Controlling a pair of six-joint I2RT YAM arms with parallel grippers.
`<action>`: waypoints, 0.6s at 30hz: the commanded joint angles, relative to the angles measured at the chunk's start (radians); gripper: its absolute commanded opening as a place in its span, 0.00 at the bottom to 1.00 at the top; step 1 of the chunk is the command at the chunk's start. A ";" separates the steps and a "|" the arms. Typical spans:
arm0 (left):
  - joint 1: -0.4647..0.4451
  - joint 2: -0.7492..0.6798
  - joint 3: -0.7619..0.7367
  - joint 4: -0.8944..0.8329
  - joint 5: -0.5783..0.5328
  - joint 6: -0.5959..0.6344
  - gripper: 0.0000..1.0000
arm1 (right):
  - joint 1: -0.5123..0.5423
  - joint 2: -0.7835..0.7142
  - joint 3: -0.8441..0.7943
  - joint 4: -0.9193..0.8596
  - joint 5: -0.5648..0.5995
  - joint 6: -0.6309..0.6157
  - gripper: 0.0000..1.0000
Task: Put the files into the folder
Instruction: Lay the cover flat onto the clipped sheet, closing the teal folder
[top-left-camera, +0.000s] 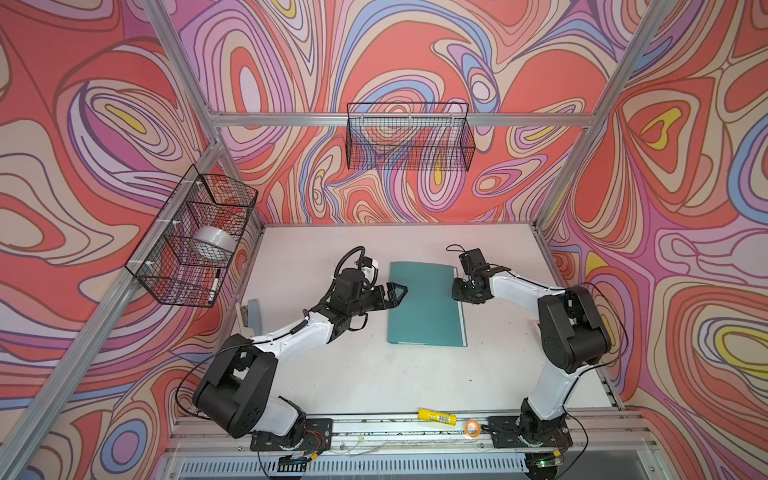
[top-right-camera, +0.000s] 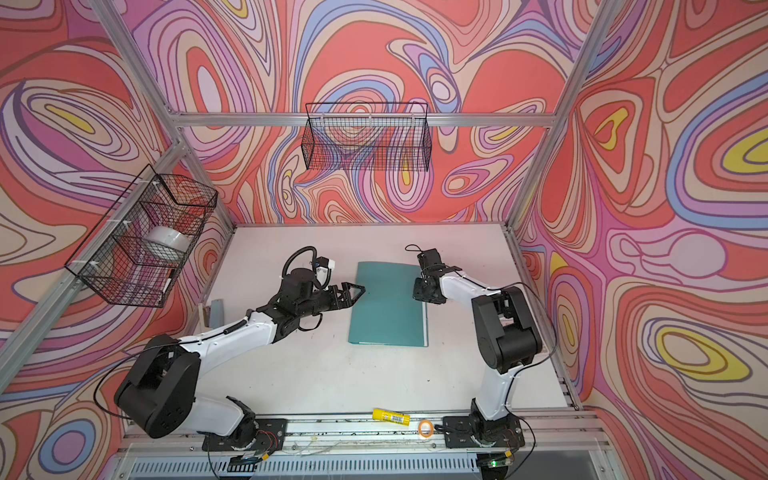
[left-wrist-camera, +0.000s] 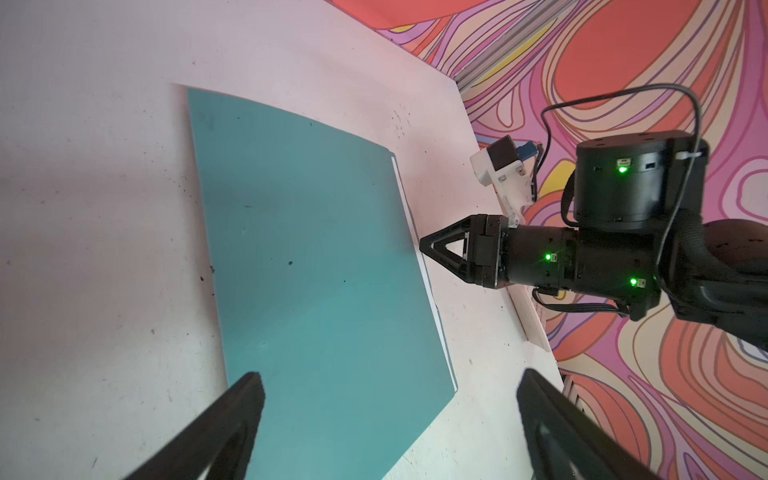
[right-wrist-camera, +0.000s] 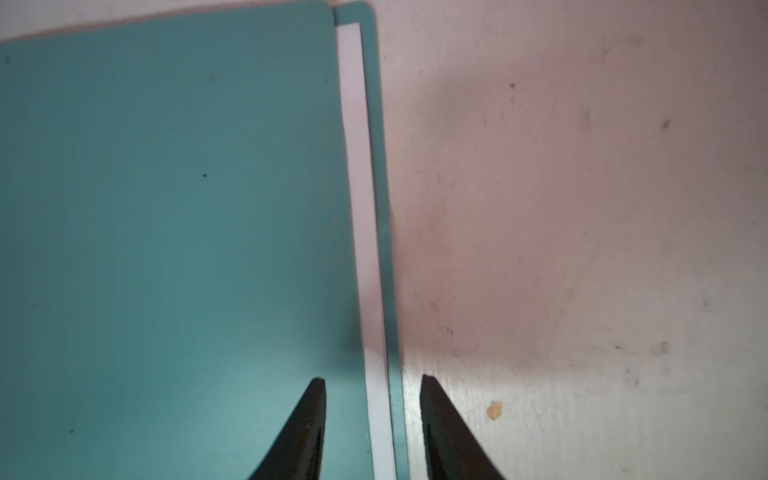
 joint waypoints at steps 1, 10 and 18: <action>-0.003 0.002 -0.005 -0.013 -0.006 0.038 0.95 | -0.005 0.019 -0.016 0.031 -0.016 -0.019 0.40; 0.008 -0.004 -0.002 -0.052 -0.008 0.064 0.95 | -0.005 0.045 -0.040 0.093 -0.093 0.008 0.38; 0.062 -0.014 -0.024 -0.047 0.022 0.047 0.95 | -0.004 0.062 -0.037 0.158 -0.211 0.065 0.36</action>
